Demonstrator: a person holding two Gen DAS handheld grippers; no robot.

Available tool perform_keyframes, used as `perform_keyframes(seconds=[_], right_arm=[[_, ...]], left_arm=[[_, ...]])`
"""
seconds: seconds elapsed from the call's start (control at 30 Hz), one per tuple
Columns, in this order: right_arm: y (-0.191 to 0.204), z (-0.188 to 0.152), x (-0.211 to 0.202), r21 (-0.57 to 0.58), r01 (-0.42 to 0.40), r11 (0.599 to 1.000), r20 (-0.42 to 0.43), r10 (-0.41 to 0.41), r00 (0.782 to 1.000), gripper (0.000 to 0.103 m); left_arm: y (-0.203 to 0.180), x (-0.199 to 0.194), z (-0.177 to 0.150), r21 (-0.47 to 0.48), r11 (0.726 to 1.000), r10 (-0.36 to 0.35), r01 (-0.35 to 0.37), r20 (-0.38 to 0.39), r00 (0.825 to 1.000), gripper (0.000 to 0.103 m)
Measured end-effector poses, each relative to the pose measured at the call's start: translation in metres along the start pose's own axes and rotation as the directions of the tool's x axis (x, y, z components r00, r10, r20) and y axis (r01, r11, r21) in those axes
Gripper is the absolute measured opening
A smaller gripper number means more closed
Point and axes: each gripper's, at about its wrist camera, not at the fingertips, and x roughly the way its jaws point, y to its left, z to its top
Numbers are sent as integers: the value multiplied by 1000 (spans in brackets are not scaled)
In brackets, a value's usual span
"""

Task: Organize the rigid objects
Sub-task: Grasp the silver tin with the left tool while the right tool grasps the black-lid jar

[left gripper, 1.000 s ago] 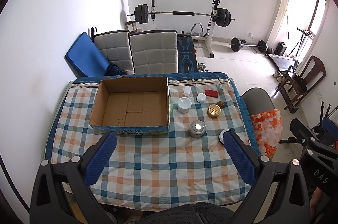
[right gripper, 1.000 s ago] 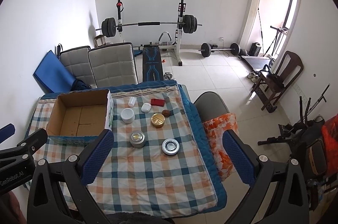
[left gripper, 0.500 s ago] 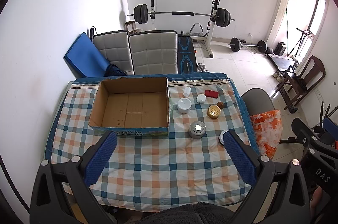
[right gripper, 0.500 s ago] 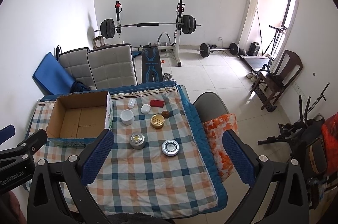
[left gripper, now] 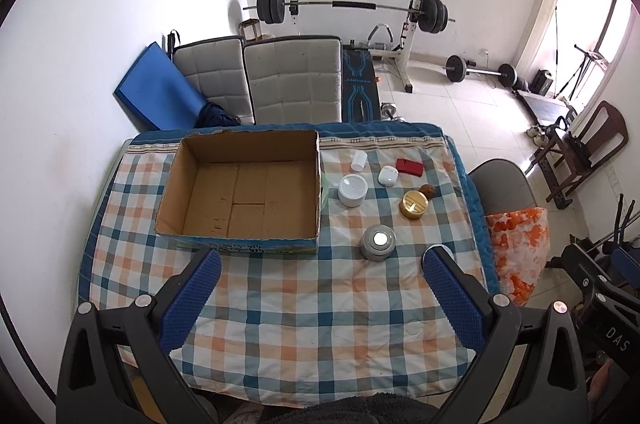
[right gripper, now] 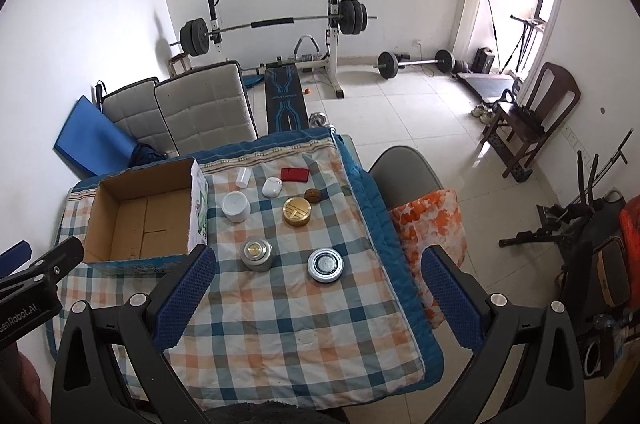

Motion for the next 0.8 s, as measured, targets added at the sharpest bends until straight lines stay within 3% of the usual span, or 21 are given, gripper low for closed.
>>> perform_keyframes(seconds=[0.07, 0.17, 0.2, 0.3, 0.37, 0.47, 0.53, 0.6, 0.73, 0.8], right_arm=[[-7, 3, 36, 15, -15, 1000, -63, 16, 998, 103], [-15, 8, 105, 17, -34, 999, -158, 36, 987, 103], [-19, 16, 134, 10, -24, 1000, -155, 25, 988, 103], [-28, 14, 219, 1, -21, 1000, -281, 21, 960, 103], [-33, 7, 275, 14, -27, 1000, -363, 30, 931, 103], [-53, -26, 341, 15, 21, 1000, -495, -11, 869, 102], [-86, -54, 363, -2, 112, 994, -594, -91, 799, 98], [-95, -63, 390, 48, 116, 992, -633, -60, 772, 96], [-97, -77, 430, 156, 101, 983, -674, 31, 738, 94], [-99, -84, 441, 170, 123, 978, -695, 31, 718, 91]], left_arm=[[-4, 26, 0, 19, 1000, 1, -1, -34, 999, 103], [-20, 84, 6, 63, 998, -14, 24, -142, 990, 103], [-25, 103, 6, 69, 997, -20, 32, -174, 984, 103], [-43, 175, 12, 77, 995, -40, 66, -306, 951, 103], [-53, 216, 11, 72, 994, -52, 85, -372, 927, 103], [-73, 278, 9, 67, 992, -63, 108, -475, 877, 103], [-87, 311, 7, 92, 990, -43, 107, -523, 852, 103], [-96, 338, 3, 119, 987, -22, 107, -559, 829, 103], [-105, 376, -8, 155, 984, 24, 88, -606, 795, 103], [-105, 390, -13, 159, 985, 42, 73, -621, 782, 103]])
